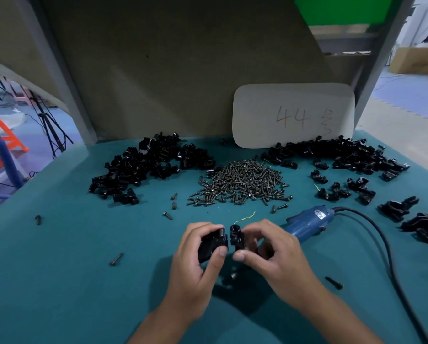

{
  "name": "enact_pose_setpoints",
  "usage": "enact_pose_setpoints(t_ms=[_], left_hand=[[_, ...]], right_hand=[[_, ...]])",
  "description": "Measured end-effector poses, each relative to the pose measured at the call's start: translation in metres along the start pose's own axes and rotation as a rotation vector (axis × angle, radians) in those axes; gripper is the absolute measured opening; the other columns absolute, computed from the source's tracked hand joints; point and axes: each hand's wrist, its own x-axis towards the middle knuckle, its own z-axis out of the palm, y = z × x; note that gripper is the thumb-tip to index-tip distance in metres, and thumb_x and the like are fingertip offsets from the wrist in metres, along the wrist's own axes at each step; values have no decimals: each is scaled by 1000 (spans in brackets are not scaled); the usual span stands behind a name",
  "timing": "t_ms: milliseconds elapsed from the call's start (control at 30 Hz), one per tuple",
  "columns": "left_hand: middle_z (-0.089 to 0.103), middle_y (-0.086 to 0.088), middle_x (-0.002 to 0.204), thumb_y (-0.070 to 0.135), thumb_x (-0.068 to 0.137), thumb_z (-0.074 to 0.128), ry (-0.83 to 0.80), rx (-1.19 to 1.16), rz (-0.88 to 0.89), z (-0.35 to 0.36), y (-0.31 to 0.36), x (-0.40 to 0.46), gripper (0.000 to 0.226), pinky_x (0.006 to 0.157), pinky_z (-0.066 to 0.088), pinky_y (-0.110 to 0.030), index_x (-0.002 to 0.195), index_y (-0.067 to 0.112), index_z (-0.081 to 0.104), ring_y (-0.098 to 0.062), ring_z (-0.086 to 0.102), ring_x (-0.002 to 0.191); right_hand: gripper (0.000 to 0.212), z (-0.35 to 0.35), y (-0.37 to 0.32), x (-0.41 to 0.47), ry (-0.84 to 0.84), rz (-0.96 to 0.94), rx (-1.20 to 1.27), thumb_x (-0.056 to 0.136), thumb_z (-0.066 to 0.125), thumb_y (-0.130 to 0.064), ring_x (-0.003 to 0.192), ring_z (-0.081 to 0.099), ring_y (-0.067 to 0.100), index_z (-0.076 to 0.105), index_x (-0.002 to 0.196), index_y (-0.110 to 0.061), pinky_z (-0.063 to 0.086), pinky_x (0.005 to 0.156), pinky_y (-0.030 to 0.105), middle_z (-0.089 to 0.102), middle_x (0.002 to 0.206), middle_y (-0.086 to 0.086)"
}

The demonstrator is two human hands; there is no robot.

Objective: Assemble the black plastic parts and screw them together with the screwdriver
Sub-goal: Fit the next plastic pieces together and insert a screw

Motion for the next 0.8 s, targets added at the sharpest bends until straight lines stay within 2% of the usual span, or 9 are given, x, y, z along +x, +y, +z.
enact_pose_setpoints(t_ms=[100,200,267,400,467,600,800], left_hand=[[56,18,118,39,96,56,8,5,-8,0,-1,0,28,94,44,-15,123,32,58,-12,59,115],[61,12,122,37,97,57,-6,-36,-22,1,-2,0,30,96,51,-31,124,25,61,-20,64,115],[63,10,121,36,97,58,-23,-66,-28,1,-2,0,29,94,54,-35,125,29,60,-22,67,111],[63,12,121,37,96,58,-11,-71,-30,0,0,0,29,94,51,-28,125,37,57,-20,65,113],[63,12,120,38,95,58,-7,-80,-56,1,0,0,29,94,49,-24,124,36,58,-19,64,114],[64,11,116,37,95,58,-18,-128,-84,1,1,-2,28,92,50,-20,123,35,58,-19,66,111],[62,13,121,35,97,57,-44,-122,-51,1,2,-1,33,93,48,-17,129,31,59,-16,64,115]], right_hand=[[36,0,-4,0,30,71,95,84,66,-65,79,59,8,66,95,-31,42,66,15,62,90,-15],[37,0,-6,0,11,148,203,82,69,-61,71,60,9,67,94,-27,49,64,28,67,83,-10],[36,0,-8,-2,-6,167,226,81,70,-61,72,61,14,67,95,-28,51,66,35,68,83,-9],[37,2,-9,-2,-23,192,262,79,70,-64,80,66,18,67,107,-40,55,75,45,69,90,-9],[38,3,-10,-2,-40,175,252,81,69,-64,84,67,17,67,109,-39,55,76,50,71,95,-9],[30,4,-8,-2,-44,150,244,85,71,-55,91,67,21,66,109,-37,54,73,52,70,102,-10],[28,7,-6,-3,-21,161,280,84,74,-49,82,64,21,65,107,-39,52,71,54,69,99,-8]])
